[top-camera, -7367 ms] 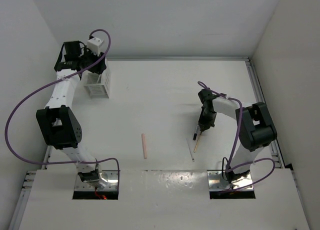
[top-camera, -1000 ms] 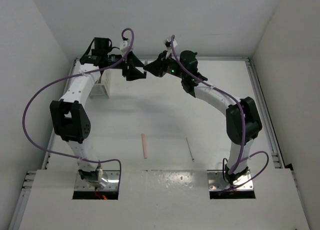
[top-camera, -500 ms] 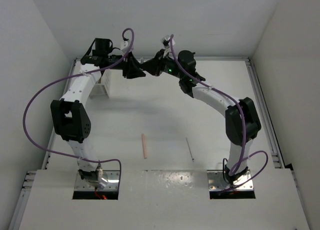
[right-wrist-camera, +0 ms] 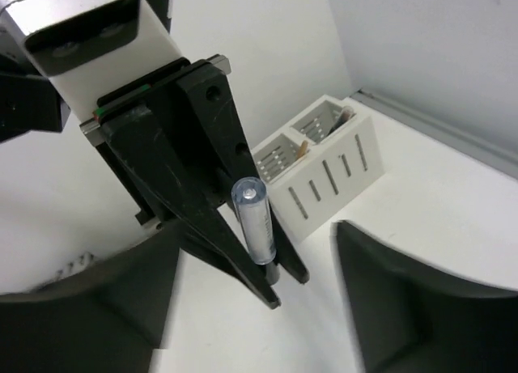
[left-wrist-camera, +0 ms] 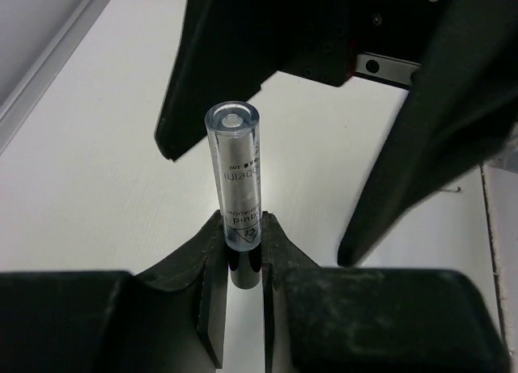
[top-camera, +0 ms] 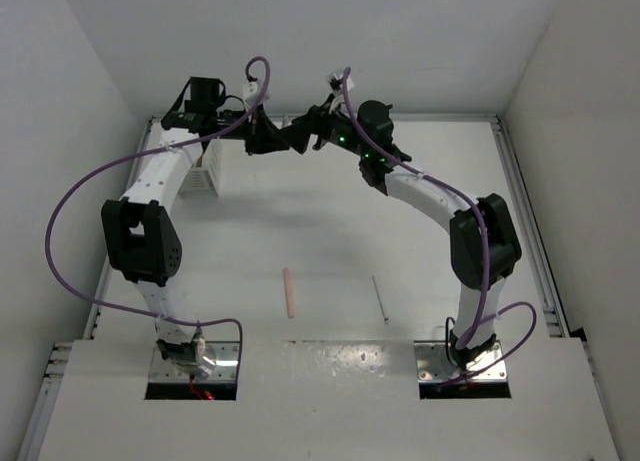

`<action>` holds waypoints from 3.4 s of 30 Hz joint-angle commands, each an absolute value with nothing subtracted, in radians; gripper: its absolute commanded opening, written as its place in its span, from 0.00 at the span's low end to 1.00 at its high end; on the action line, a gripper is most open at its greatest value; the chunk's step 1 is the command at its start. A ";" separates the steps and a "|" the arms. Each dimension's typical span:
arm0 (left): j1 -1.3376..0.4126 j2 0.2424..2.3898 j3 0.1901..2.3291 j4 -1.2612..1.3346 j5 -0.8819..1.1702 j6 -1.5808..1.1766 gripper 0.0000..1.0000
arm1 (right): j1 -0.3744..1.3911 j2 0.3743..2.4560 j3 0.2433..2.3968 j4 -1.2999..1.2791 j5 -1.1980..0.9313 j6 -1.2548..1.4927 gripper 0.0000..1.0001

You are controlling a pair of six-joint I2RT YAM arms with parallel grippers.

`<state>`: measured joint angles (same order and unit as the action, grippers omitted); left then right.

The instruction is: Organize the makeup

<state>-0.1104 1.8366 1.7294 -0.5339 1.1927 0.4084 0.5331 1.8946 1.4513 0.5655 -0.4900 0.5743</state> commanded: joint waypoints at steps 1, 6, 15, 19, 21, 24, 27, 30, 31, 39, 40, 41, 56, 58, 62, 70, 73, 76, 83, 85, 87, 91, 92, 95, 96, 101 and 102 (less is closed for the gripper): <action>-0.103 1.836 1.732 -0.494 1.160 0.430 0.00 | 0.529 1.881 1.447 0.612 -0.494 0.597 0.84; 0.009 1.854 1.752 -0.422 1.028 0.408 0.00 | 0.496 1.800 1.362 0.581 -0.414 0.572 1.00; 0.227 1.908 1.706 0.000 0.789 0.354 0.00 | 0.428 1.648 1.158 0.483 -0.308 0.503 1.00; 0.261 1.973 1.680 0.089 0.765 0.380 0.00 | 0.428 1.632 1.129 0.434 -0.302 0.494 1.00; 0.261 2.006 1.680 0.110 0.756 0.380 0.00 | 0.425 1.632 1.129 0.413 -0.301 0.492 1.00; 0.272 2.026 1.671 0.146 0.756 0.370 0.00 | 0.428 1.634 1.134 0.368 -0.299 0.488 1.00; 0.294 2.052 1.626 0.193 0.747 0.370 0.00 | 0.426 1.632 1.135 0.342 -0.296 0.482 1.00; 0.305 2.072 1.572 0.261 0.724 0.380 0.00 | 0.428 1.631 1.140 0.312 -0.290 0.472 1.00; 0.305 2.072 1.572 0.261 0.724 0.380 0.00 | 0.429 1.629 1.144 0.305 -0.290 0.471 1.00; 0.305 2.092 1.572 0.252 0.747 0.396 0.25 | 0.425 1.637 1.158 0.264 -0.291 0.468 1.00; 0.314 2.092 1.572 0.252 0.747 0.396 0.29 | 0.425 1.634 1.160 0.262 -0.293 0.471 1.00; 0.314 2.092 1.572 0.252 0.747 0.396 0.33 | 0.428 1.635 1.160 0.262 -0.296 0.468 1.00; 0.304 2.045 1.762 0.057 0.675 0.405 0.49 | 0.481 1.606 1.253 -0.289 -0.043 0.299 0.95; 0.292 2.017 1.807 -0.036 0.613 0.493 0.51 | 0.512 1.609 1.246 -0.512 0.081 0.295 0.87; 0.239 1.938 1.807 -0.081 0.427 0.545 0.63 | 0.554 1.585 1.142 -0.684 0.117 0.353 0.79; 0.195 1.836 1.940 -0.366 0.365 0.387 0.90 | 0.660 1.568 0.922 -0.603 0.098 0.469 0.70; 0.147 1.770 1.919 -0.440 0.267 0.414 0.97 | 0.678 1.603 0.901 -0.594 0.080 0.500 0.65; 0.077 1.741 1.928 -0.511 0.097 0.414 0.99 | 0.689 1.608 0.852 -0.539 0.092 0.511 0.60; -0.077 1.672 1.856 -0.613 -0.089 0.385 0.99 | 0.692 1.624 0.762 -0.467 0.083 0.551 0.45; -0.116 1.661 1.847 -0.655 -0.089 0.341 0.99 | 0.692 1.637 0.718 -0.446 0.069 0.566 0.41; -0.139 1.638 1.847 -0.702 -0.051 0.301 0.99 | 0.690 1.643 0.692 -0.419 0.069 0.575 0.34; -0.184 1.626 1.847 -0.750 0.029 0.216 0.98 | 0.690 1.667 0.680 -0.396 0.081 0.565 0.15; -0.184 1.615 1.847 -0.765 0.043 0.201 0.98 | 0.692 1.670 0.678 -0.396 0.084 0.548 0.00; -0.195 1.606 1.847 -0.807 0.127 0.189 0.98 | 0.695 1.646 0.678 -0.385 0.127 0.516 0.00; -0.204 1.606 1.847 -0.818 0.146 0.189 0.98 | 0.689 1.637 0.680 -0.364 0.136 0.502 0.00; -0.204 1.595 1.867 -0.905 0.305 0.216 0.92 | 0.686 1.531 0.790 -0.305 0.132 0.333 0.00; -0.204 1.595 1.881 -0.917 0.339 0.231 0.92 | 0.684 1.514 0.807 -0.304 0.127 0.278 0.00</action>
